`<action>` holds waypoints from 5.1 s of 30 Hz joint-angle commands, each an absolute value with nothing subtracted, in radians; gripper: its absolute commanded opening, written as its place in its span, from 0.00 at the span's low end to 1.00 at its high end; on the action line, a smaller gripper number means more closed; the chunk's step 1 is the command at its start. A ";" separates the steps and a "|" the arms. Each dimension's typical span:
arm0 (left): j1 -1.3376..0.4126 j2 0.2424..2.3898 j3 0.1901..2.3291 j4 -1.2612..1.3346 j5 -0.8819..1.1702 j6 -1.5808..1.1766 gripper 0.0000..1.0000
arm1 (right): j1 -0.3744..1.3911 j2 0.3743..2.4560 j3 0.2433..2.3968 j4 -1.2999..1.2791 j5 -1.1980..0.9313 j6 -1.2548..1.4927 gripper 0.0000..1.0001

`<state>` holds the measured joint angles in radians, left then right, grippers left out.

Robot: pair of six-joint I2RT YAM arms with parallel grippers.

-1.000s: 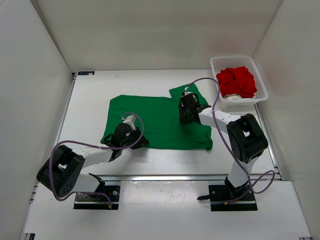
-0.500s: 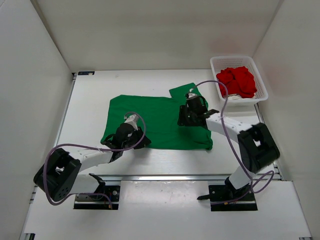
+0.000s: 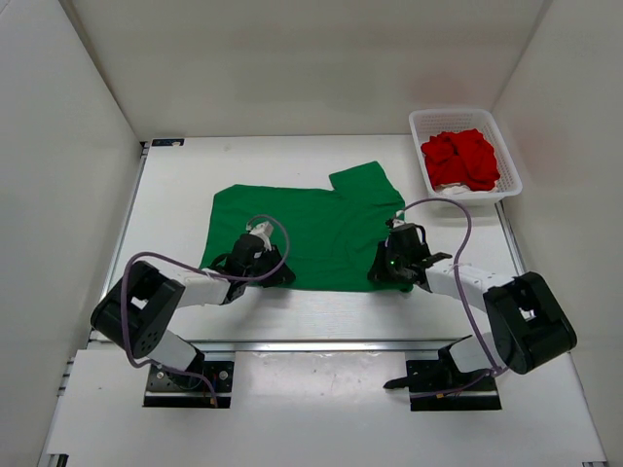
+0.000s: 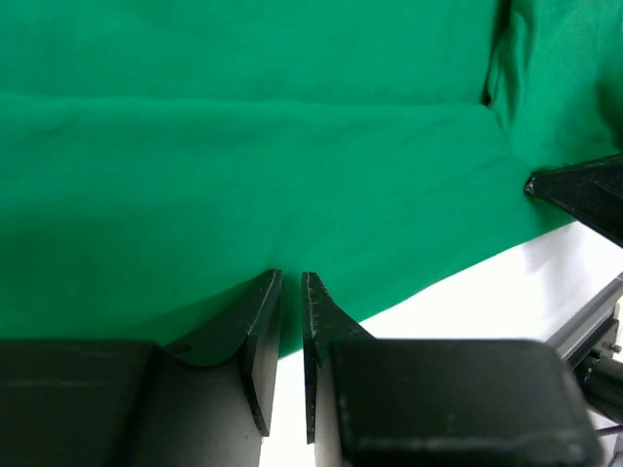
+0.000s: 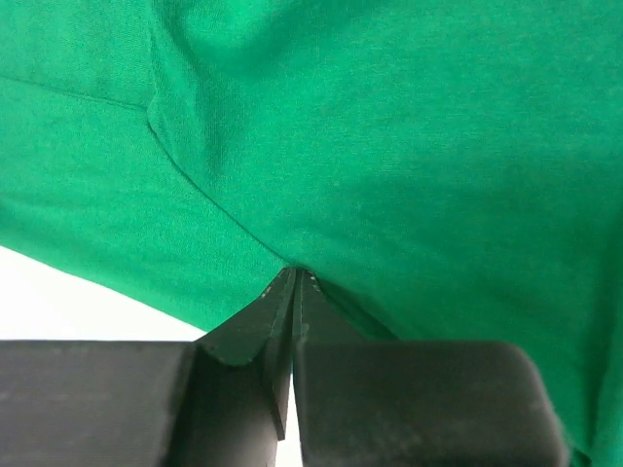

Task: Fold and stack the t-shirts
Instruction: Fold the flattened tshirt in 1/3 of the way, then grap the side of the flattened tshirt furthest away from the robot with both arms

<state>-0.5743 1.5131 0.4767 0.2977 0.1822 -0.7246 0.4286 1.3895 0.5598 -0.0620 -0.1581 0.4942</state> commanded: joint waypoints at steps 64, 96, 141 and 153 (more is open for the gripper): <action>0.084 1.540 0.973 0.034 0.008 -0.609 0.25 | 0.574 1.270 0.497 0.101 -0.350 0.485 0.20; 0.103 1.930 1.267 -0.281 -0.078 -0.434 0.45 | 0.554 1.302 0.563 0.089 -0.350 0.491 0.19; 0.092 1.980 1.416 -0.361 -0.038 -0.374 0.37 | 0.201 2.333 1.882 -0.351 -0.149 0.259 0.42; 0.089 1.971 1.338 -0.336 -0.061 -0.338 0.48 | 0.222 2.486 2.132 -0.466 -0.164 0.241 0.46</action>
<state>0.1036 2.0026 1.3338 -0.3340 -0.0528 -0.3588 0.2108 2.4538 2.0533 -0.4187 -0.1665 0.2573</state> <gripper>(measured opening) 0.494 0.460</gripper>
